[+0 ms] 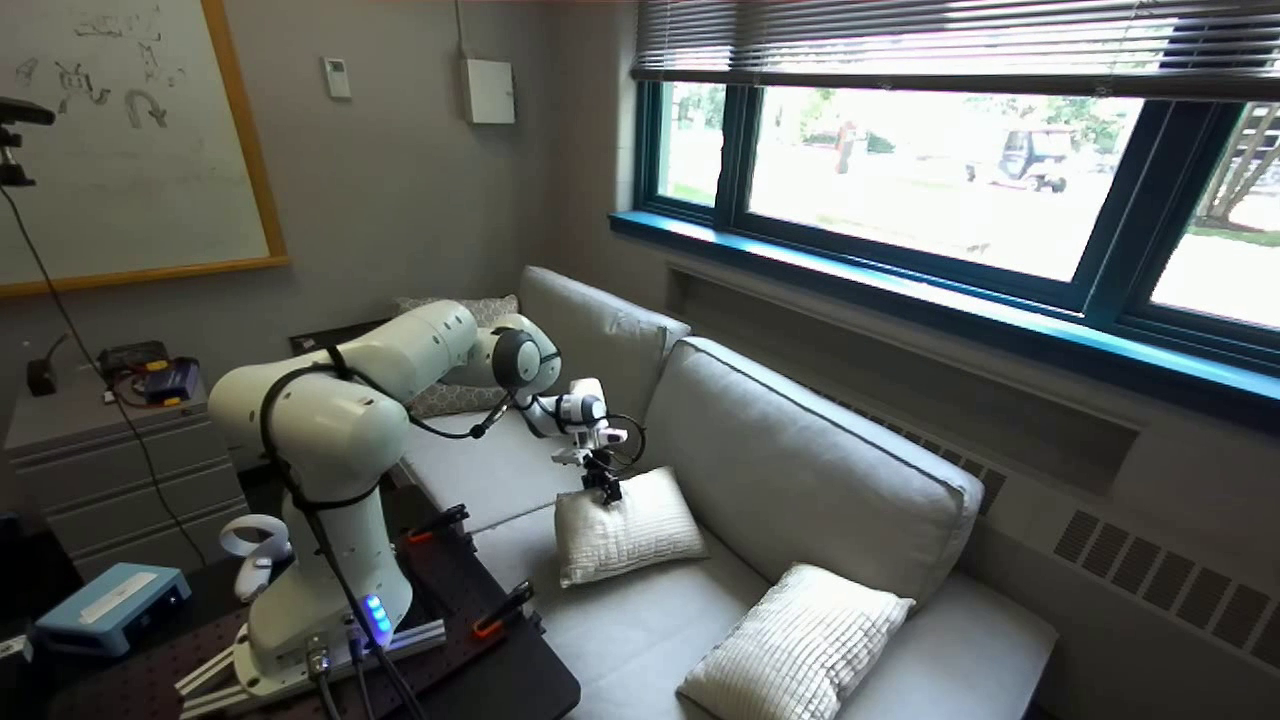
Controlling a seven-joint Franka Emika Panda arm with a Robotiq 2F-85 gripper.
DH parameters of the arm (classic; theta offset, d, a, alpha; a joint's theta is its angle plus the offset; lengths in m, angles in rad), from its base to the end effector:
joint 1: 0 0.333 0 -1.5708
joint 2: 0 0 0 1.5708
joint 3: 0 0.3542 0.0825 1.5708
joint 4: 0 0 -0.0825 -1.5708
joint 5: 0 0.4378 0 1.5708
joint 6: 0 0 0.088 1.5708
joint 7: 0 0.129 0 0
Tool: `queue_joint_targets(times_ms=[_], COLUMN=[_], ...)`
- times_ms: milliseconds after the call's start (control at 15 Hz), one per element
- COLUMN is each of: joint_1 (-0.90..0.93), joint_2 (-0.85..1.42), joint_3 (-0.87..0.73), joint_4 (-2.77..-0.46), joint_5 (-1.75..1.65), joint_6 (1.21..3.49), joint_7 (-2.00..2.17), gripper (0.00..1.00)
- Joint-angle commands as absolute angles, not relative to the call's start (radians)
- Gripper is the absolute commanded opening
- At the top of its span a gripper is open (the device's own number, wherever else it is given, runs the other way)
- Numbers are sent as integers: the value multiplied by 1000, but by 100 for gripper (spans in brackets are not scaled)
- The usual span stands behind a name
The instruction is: Arrange the cushions, one in front of the other, against the armrest
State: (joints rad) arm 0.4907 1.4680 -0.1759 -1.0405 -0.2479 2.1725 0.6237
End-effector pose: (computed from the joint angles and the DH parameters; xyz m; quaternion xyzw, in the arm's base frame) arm 0.6949 0.2424 -0.1555 0.9696 -0.0020 -0.0562 0.2381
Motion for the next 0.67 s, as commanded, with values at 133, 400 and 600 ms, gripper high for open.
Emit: queue_joint_targets(times_ms=[133, 400, 600], joint_1=[436, 299, 168], joint_2=[1463, 1417, 1407], joint_3=[-235, -203, -150], joint_4=[-956, -1064, -1152], joint_5=[-301, -214, -171], joint_6=[2293, 2550, 2772], joint_7=[642, 593, 530], gripper=[5, 8, 9])
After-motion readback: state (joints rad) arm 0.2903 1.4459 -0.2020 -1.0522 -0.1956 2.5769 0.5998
